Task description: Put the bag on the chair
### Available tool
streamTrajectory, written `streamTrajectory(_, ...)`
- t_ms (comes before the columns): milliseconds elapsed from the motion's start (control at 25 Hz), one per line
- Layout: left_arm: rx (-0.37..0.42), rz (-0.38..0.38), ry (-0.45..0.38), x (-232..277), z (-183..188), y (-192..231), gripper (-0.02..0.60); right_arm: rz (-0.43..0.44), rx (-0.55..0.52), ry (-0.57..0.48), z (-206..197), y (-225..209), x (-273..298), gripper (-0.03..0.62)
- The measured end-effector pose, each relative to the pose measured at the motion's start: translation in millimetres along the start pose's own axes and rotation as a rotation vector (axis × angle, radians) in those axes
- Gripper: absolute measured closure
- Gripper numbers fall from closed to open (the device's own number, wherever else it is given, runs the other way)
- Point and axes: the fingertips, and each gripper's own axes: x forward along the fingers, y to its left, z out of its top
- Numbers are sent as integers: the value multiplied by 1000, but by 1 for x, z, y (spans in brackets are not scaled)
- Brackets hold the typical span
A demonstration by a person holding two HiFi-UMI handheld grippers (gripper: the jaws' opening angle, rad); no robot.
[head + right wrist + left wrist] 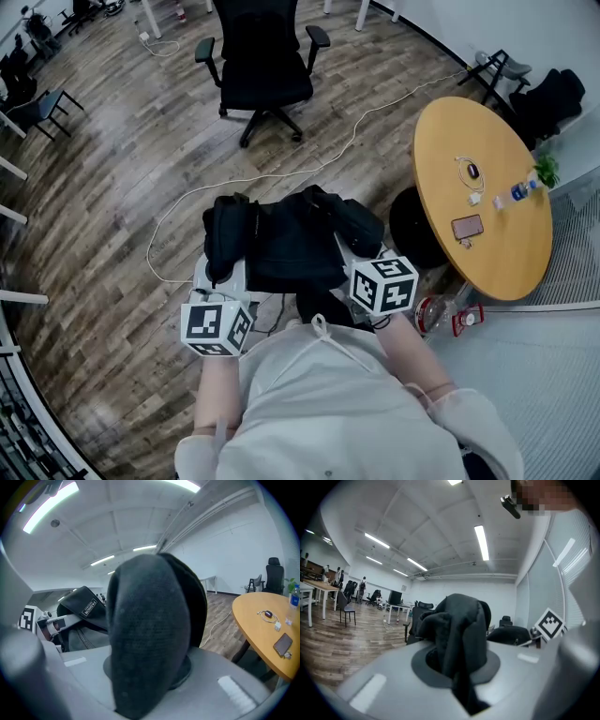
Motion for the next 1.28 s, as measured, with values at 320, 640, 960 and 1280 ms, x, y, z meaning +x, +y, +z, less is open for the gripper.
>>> streamTrajectory(320,0,44,47,79,-4,34,556,45,27,46,28,-34,81,571)
streamTrajectory(640,-13,68,64,212,10,66,557,68,23,66,99,-98,178,571)
streamTrajectory(960,-5,78,66,324,31,84,556,91,3,61,169,-156,255,571)
streamTrajectory(1280,-8,67,79,393,39,105,555,84,7,64,204,-186,307,571)
